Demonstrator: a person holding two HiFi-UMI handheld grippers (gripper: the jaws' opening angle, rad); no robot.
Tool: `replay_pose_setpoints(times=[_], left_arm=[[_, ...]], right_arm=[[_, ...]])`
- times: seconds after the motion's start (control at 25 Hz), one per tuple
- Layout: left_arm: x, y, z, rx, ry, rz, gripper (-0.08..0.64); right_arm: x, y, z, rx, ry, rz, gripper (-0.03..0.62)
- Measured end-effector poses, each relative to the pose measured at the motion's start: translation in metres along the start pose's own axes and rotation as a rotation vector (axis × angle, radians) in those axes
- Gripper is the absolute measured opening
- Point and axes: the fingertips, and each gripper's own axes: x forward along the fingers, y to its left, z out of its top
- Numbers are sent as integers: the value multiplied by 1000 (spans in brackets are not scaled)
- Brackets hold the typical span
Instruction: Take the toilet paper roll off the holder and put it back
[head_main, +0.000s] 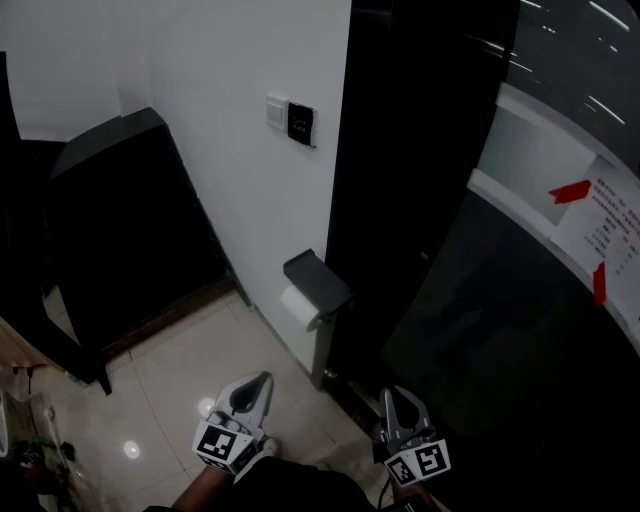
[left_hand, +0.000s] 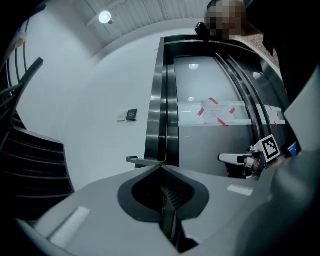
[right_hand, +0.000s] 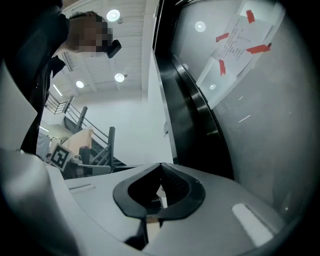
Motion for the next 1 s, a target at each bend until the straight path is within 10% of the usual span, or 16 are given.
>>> replay_pose_setpoints(times=[0.84,1.0], left_arm=[[86,51,5,-23,-30,-156,2],[105,67,-8,-195,-2,-134,2]], right_arm=[[53,-15,0,-63,-12,-135,14],[50,-24,6,-79,-22,-172,14]])
